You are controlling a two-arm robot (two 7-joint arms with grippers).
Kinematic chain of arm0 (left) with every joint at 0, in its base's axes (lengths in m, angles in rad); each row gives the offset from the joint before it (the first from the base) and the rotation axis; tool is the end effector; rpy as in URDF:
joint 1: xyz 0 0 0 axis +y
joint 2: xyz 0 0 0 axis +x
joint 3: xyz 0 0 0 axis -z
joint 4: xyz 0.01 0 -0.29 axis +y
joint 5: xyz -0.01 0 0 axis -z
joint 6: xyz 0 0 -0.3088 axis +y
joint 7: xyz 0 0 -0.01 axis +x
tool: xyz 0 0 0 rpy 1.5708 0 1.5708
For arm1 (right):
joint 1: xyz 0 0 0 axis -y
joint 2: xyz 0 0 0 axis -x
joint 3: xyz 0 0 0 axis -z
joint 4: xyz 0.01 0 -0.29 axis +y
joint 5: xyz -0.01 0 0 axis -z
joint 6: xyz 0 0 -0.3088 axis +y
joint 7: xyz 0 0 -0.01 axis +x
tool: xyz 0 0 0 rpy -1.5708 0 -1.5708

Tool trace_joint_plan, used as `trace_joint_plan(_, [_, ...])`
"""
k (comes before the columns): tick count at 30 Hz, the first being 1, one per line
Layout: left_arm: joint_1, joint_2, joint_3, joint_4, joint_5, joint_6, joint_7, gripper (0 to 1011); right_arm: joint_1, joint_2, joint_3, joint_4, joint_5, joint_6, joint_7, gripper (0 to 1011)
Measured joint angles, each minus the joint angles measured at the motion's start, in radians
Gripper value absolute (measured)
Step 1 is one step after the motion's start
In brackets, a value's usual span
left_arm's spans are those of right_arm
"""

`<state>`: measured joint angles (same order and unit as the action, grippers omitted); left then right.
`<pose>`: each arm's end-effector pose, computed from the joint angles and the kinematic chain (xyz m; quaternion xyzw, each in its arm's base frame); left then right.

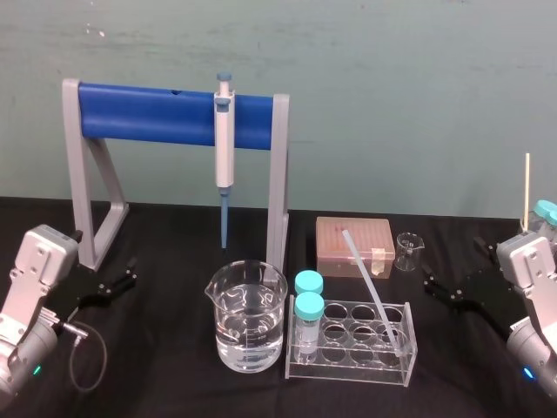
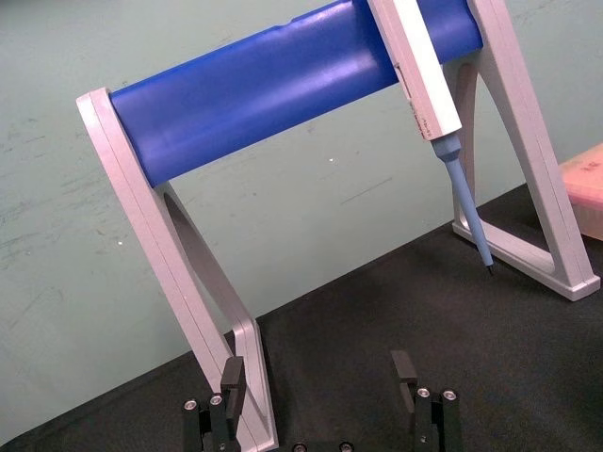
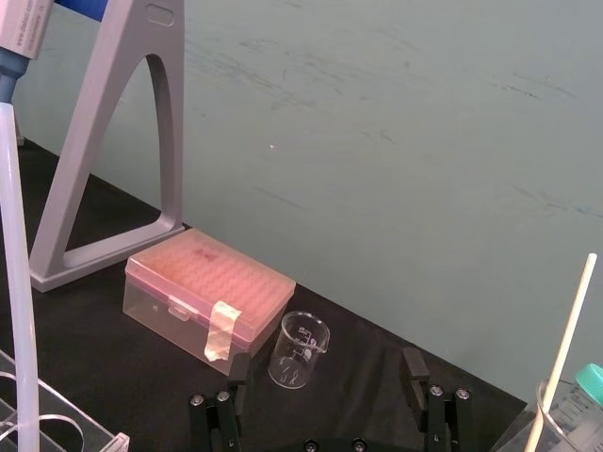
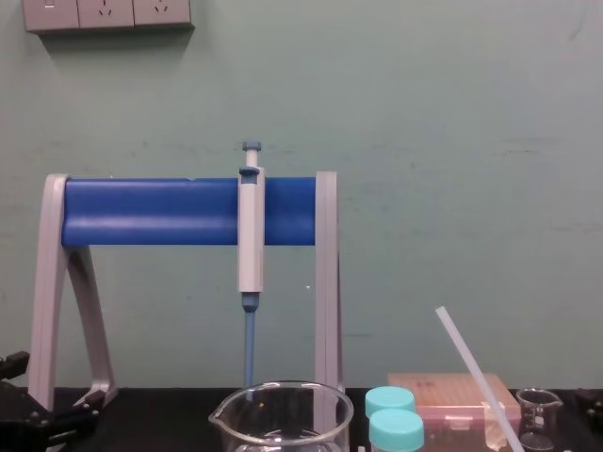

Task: Pick up the stirring rod with one hand, then place it down.

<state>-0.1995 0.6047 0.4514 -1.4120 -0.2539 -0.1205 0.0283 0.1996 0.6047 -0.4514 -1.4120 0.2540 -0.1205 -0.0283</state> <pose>0.3581 0.0827 -0.3023 0.1415 -0.1325 0.5799 0.7913 0.3581 -0.0827 -0.3022 -0.1414 -0.1325 -0.5799 0.7913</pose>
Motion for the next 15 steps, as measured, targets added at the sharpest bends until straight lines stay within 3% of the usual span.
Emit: trace_joint_plan(15, [0.0, 0.0, 0.0, 0.0, 0.0, 0.0, 0.0, 1001, 0.0, 0.0, 0.0, 0.0, 0.0, 0.0, 0.0, 1003])
